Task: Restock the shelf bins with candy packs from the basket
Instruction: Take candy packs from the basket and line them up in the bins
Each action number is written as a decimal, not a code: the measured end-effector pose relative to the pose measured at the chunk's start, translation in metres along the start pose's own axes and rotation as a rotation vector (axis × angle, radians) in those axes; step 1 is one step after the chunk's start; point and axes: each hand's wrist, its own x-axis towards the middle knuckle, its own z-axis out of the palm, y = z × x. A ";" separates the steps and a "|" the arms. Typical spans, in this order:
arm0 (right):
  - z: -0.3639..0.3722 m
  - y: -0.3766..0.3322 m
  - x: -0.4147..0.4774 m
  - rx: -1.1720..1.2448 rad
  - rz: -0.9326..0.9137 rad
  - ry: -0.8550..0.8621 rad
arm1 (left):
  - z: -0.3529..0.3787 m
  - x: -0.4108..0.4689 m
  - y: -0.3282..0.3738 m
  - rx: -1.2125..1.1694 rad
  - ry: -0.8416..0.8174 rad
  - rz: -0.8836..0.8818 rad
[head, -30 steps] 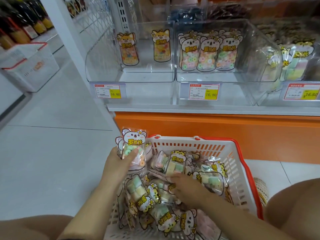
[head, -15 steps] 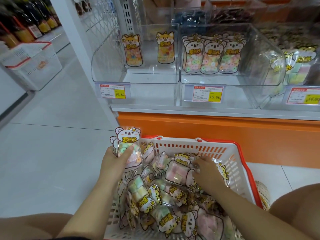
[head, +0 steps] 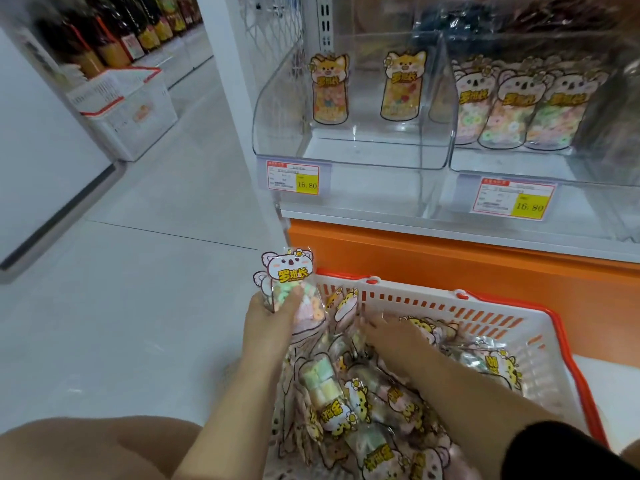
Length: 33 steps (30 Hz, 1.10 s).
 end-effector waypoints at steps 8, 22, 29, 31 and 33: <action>0.014 0.044 -0.022 -0.044 0.003 0.089 | 0.015 -0.006 0.004 0.058 0.001 -0.036; -0.100 0.090 -0.165 1.179 0.373 0.770 | 0.070 -0.057 0.024 -0.306 -0.400 -0.323; -0.073 0.053 -0.224 0.822 0.027 0.998 | 0.108 -0.107 0.051 -0.306 -0.598 -0.091; -0.071 0.054 -0.222 0.802 0.013 0.983 | 0.114 -0.114 0.056 -0.273 -0.561 -0.012; -0.073 0.057 -0.221 0.840 0.015 0.972 | 0.115 -0.119 0.060 -0.267 -0.533 0.044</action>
